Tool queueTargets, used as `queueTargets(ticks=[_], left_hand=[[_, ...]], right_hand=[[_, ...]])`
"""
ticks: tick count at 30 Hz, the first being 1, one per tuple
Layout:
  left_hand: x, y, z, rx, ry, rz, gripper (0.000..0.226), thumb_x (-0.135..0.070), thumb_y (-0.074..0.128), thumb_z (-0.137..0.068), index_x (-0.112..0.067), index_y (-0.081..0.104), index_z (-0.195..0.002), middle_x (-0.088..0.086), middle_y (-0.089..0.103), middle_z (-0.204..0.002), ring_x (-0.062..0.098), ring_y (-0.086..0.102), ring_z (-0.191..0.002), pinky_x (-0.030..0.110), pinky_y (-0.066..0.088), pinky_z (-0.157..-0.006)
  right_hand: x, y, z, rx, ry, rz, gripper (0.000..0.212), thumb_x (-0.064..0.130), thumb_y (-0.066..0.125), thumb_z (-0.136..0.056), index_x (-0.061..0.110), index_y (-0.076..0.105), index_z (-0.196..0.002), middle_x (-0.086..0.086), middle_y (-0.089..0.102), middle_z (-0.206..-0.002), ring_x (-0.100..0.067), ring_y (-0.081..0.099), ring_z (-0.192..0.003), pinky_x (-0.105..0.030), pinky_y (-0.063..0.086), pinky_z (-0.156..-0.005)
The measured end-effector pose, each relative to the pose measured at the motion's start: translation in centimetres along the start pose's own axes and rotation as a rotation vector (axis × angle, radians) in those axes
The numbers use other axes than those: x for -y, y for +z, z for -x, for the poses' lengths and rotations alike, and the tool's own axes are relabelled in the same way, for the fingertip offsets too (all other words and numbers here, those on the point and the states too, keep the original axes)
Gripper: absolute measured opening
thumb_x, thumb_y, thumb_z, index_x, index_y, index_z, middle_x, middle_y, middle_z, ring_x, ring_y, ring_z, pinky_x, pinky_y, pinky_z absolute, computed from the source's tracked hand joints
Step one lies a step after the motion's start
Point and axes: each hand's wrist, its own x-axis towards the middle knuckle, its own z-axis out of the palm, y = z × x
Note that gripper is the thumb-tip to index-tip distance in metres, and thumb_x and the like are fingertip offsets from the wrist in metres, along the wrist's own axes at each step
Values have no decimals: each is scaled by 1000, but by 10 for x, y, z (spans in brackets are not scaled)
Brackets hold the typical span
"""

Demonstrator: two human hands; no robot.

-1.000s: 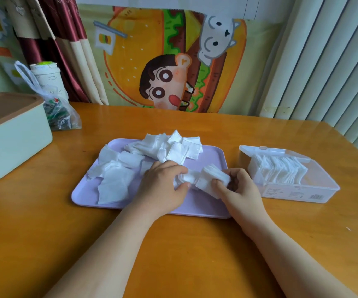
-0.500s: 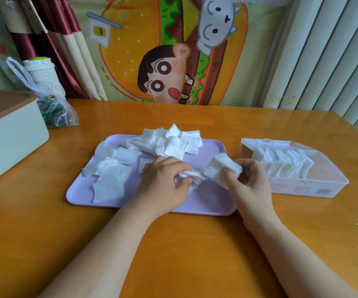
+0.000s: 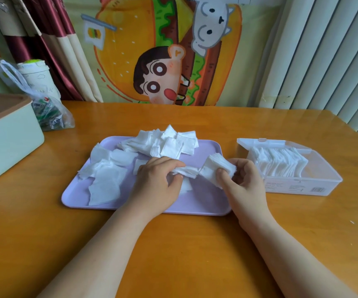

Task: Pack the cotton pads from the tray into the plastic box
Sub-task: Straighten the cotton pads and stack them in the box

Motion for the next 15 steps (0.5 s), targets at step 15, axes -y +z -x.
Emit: queueTargets(ticks=[15], left_hand=[[-32, -18, 1, 323, -288, 687, 21, -3, 66, -99, -14, 69, -118, 2, 79, -106, 8, 74, -92, 21, 57, -73]], right_hand=[[2, -6, -2, 141, 90, -150, 29, 6, 79, -92, 13, 71, -119, -3, 82, -105, -24, 79, -100, -33, 62, -85]])
